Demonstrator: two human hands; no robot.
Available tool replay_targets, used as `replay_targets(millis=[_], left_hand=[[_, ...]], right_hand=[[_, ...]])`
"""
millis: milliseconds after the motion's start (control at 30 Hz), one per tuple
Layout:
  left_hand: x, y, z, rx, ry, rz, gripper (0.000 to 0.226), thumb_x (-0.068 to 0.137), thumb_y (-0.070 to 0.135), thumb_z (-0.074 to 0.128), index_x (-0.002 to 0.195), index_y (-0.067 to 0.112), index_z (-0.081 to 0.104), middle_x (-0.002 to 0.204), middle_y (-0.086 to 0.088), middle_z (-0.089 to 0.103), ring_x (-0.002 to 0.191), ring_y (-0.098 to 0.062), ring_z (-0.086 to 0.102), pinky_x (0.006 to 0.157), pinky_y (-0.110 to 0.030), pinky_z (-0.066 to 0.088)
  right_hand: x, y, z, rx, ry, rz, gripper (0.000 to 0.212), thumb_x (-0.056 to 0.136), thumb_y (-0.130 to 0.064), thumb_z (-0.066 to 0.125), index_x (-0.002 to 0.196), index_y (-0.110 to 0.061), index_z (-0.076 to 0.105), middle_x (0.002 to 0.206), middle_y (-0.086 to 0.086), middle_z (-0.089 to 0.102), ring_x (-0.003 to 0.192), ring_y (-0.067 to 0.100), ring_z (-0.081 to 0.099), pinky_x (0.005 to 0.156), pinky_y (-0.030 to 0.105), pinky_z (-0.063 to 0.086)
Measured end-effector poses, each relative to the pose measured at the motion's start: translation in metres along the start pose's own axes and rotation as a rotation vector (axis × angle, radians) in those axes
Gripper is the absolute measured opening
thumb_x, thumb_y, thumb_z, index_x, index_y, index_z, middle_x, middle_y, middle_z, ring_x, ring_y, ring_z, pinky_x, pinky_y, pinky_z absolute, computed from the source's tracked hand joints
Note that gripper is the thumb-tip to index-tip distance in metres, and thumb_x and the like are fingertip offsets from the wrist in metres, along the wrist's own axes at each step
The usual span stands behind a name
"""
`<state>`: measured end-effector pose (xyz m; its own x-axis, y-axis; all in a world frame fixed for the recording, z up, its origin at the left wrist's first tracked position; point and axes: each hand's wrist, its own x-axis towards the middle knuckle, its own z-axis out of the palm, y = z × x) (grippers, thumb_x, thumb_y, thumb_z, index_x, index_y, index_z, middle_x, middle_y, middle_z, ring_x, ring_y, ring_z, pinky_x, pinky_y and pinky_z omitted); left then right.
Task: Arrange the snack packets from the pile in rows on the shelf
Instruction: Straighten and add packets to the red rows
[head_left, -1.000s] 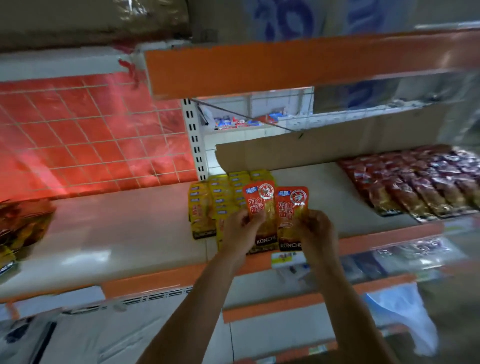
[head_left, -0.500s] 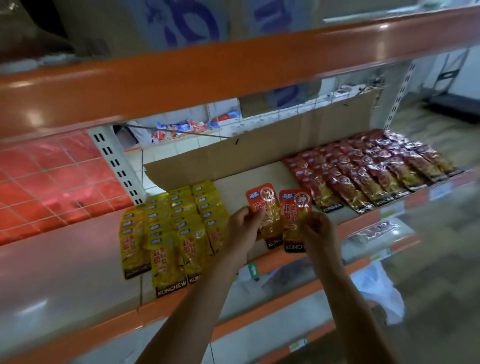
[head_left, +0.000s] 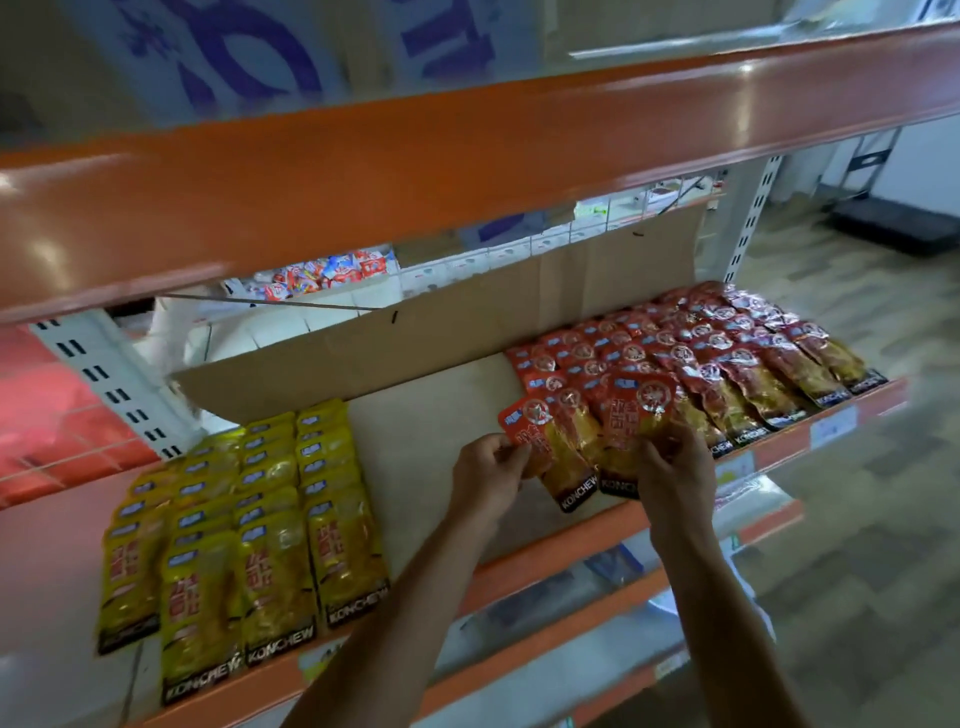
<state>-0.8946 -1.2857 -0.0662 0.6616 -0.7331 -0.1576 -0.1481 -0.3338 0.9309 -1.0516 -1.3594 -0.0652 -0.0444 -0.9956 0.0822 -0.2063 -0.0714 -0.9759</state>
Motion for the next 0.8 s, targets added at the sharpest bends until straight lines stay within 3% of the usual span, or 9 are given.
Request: replay_targets(millis=[200, 300, 400, 533, 700, 800], left_hand=[[0.014, 0.007, 0.042, 0.119, 0.045, 0.023, 0.014, 0.089, 0.029, 0.065, 0.087, 0.016, 0.072, 0.085, 0.000, 0.073, 0.079, -0.017, 0.069, 0.078, -0.040, 0.056], [0.014, 0.008, 0.047, 0.204, 0.081, 0.038, 0.016, 0.090, 0.030, 0.064, 0.089, 0.016, 0.071, 0.090, 0.002, 0.073, 0.083, -0.012, 0.066, 0.075, -0.026, 0.052], [0.014, 0.013, 0.049, 0.300, 0.052, 0.052, 0.015, 0.091, 0.030, 0.062, 0.086, 0.017, 0.069, 0.088, 0.005, 0.070, 0.083, -0.010, 0.064, 0.063, -0.015, 0.040], [0.011, 0.016, 0.051, 0.387, 0.007, 0.062, 0.018, 0.092, 0.030, 0.061, 0.087, 0.016, 0.070, 0.091, 0.001, 0.071, 0.085, -0.012, 0.064, 0.069, -0.020, 0.040], [0.008, 0.020, 0.051, 0.454, -0.009, 0.043, 0.022, 0.093, 0.032, 0.060, 0.084, 0.015, 0.071, 0.086, -0.001, 0.073, 0.083, -0.014, 0.067, 0.069, -0.021, 0.042], [0.007, 0.022, 0.051, 0.502, 0.005, 0.048, 0.022, 0.091, 0.034, 0.062, 0.083, 0.015, 0.070, 0.085, 0.000, 0.072, 0.079, -0.012, 0.066, 0.070, -0.023, 0.046]], right_hand=[[0.059, -0.001, -0.020, 0.029, -0.091, -0.043, 0.015, 0.085, -0.002, 0.056, 0.096, -0.013, 0.056, 0.080, 0.008, 0.058, 0.063, 0.019, 0.049, 0.057, 0.029, 0.037], [0.075, 0.002, -0.021, 0.049, -0.148, -0.043, 0.015, 0.087, -0.001, 0.055, 0.101, -0.009, 0.057, 0.077, 0.004, 0.057, 0.057, 0.012, 0.046, 0.049, 0.023, 0.036], [0.083, 0.005, -0.016, 0.027, -0.223, -0.040, 0.016, 0.088, -0.006, 0.057, 0.102, -0.012, 0.055, 0.085, 0.006, 0.059, 0.066, 0.017, 0.051, 0.058, 0.027, 0.040], [0.087, 0.004, -0.008, 0.011, -0.292, -0.047, 0.013, 0.088, -0.010, 0.059, 0.097, -0.017, 0.054, 0.085, 0.005, 0.061, 0.073, 0.022, 0.056, 0.065, 0.035, 0.045], [0.087, -0.001, -0.001, -0.025, -0.319, -0.047, 0.022, 0.089, -0.011, 0.060, 0.111, -0.011, 0.056, 0.089, 0.002, 0.060, 0.073, 0.014, 0.054, 0.057, 0.023, 0.038], [0.087, -0.001, 0.001, -0.028, -0.356, -0.035, 0.021, 0.090, -0.010, 0.059, 0.110, -0.011, 0.055, 0.083, -0.004, 0.056, 0.070, 0.013, 0.053, 0.059, 0.024, 0.039]])
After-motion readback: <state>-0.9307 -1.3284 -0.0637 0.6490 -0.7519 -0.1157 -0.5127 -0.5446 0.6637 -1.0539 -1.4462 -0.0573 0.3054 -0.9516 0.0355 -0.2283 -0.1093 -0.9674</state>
